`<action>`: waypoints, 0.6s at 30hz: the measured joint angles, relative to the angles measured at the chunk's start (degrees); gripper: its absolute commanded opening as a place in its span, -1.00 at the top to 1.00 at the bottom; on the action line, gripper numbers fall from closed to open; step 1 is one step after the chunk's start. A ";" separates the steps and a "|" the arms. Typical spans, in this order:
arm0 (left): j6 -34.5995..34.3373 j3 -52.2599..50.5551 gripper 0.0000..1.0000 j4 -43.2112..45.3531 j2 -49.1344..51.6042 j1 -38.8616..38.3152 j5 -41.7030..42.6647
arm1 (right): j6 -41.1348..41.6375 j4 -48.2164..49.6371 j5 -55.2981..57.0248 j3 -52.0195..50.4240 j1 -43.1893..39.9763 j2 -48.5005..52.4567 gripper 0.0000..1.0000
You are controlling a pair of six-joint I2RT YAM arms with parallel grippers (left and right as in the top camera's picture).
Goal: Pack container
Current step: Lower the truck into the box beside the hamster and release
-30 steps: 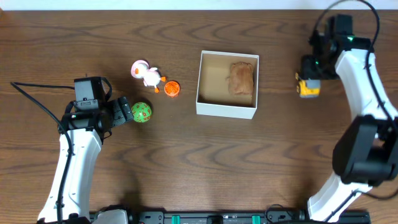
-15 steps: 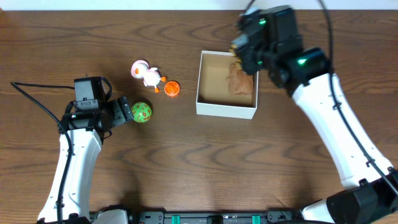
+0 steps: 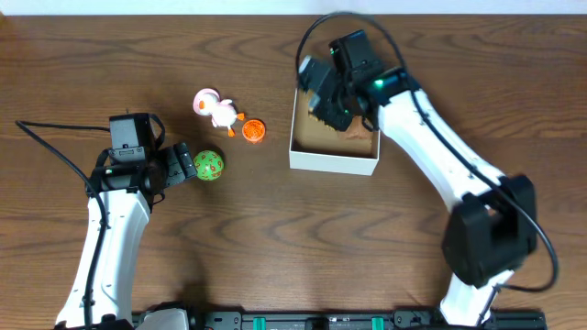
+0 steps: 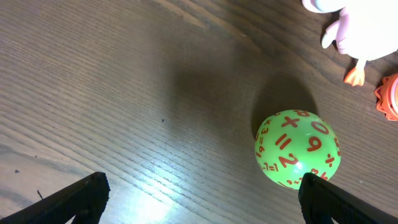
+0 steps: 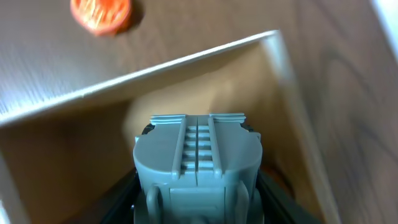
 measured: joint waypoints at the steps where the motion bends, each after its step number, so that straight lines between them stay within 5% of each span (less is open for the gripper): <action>1: 0.00 0.00 -0.96 0.00 0.00 0.00 0.00 | -2.34 0.00 -0.35 0.00 0.00 0.59 0.98; 7: 0.00 0.00 -0.96 0.00 0.00 0.00 0.00 | -15.39 1.25 -2.21 0.00 0.02 3.61 0.99; 9: 0.00 0.00 -0.96 0.00 0.00 0.00 0.00 | -17.51 2.73 -2.23 0.00 0.00 4.50 0.60; 15: 0.00 0.00 -0.96 0.00 0.00 0.00 0.00 | -18.49 7.32 -2.05 0.00 0.00 6.01 -0.04; 17: 0.00 0.00 -0.96 0.00 0.00 0.00 0.00 | -17.44 9.35 -1.66 0.02 0.02 5.97 -0.11; 18: 0.00 0.00 -0.96 0.00 0.00 0.00 0.00 | -16.98 9.81 -1.51 0.02 0.02 5.95 -0.35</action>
